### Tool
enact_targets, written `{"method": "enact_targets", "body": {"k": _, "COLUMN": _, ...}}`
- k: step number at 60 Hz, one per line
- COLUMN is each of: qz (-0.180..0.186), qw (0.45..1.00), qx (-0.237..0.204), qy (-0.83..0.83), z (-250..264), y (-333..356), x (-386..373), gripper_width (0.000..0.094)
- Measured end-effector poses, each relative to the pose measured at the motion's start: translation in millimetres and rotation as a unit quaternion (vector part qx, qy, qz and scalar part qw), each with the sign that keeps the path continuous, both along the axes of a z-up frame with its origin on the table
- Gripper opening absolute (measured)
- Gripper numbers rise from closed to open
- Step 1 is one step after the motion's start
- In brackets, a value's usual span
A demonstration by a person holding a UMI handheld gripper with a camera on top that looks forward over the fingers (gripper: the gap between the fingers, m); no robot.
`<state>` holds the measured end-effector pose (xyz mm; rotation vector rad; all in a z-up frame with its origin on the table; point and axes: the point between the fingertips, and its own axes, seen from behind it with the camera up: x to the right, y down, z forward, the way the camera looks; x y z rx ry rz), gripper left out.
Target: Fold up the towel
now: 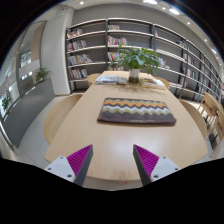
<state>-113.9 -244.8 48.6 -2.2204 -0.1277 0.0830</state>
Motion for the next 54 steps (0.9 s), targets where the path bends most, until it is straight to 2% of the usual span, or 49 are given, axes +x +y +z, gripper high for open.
{"method": "enact_targets", "body": {"k": 2, "qz": 0.005, "qw": 1.000, "qx": -0.002, "qy": 0.000, "z": -3, "y": 19, "x": -15, "gripper_width": 0.0811}}
{"method": "enact_targets", "body": {"k": 3, "qz": 0.012, "qw": 1.000, "qx": -0.007, "qy": 0.000, "z": 12, "y": 21, "x": -3, "gripper_width": 0.0809}}
{"method": "enact_targets", "body": {"k": 10, "qz": 0.015, "qw": 1.000, "qx": -0.011, "qy": -0.011, "z": -8, "y": 97, "x": -47, "gripper_width": 0.0809}}
{"method": "enact_targets", "body": {"k": 22, "qz": -0.002, "qw": 1.000, "qx": -0.020, "qy": -0.011, "z": -26, "y": 203, "x": -77, "gripper_width": 0.0782}}
{"method": "enact_targets", "body": {"k": 29, "qz": -0.018, "qw": 0.999, "qx": -0.038, "qy": -0.029, "z": -44, "y": 231, "x": -70, "gripper_width": 0.0707}}
{"method": "enact_targets", "body": {"k": 31, "qz": -0.024, "qw": 0.998, "qx": -0.052, "qy": -0.033, "z": -53, "y": 233, "x": -66, "gripper_width": 0.0674}}
{"method": "enact_targets", "body": {"k": 34, "qz": -0.038, "qw": 0.998, "qx": -0.047, "qy": -0.031, "z": -53, "y": 237, "x": -61, "gripper_width": 0.0625}}
{"method": "enact_targets", "body": {"k": 39, "qz": -0.062, "qw": 0.996, "qx": -0.050, "qy": -0.047, "z": -53, "y": 235, "x": -48, "gripper_width": 0.0341}}
{"method": "enact_targets", "body": {"k": 43, "qz": -0.066, "qw": 0.995, "qx": -0.050, "qy": -0.051, "z": -53, "y": 235, "x": -44, "gripper_width": 0.0292}}
{"method": "enact_targets", "body": {"k": 45, "qz": -0.071, "qw": 0.994, "qx": -0.052, "qy": -0.061, "z": -53, "y": 236, "x": -39, "gripper_width": 0.0173}}
{"method": "enact_targets", "body": {"k": 47, "qz": -0.065, "qw": 0.993, "qx": -0.054, "qy": -0.077, "z": -53, "y": 235, "x": -36, "gripper_width": 0.0094}}
{"method": "enact_targets", "body": {"k": 50, "qz": -0.050, "qw": 0.994, "qx": -0.056, "qy": -0.085, "z": -54, "y": 235, "x": -36, "gripper_width": 0.0091}}
{"method": "enact_targets", "body": {"k": 54, "qz": -0.048, "qw": 0.995, "qx": -0.067, "qy": -0.063, "z": -52, "y": 234, "x": -36, "gripper_width": 0.0075}}
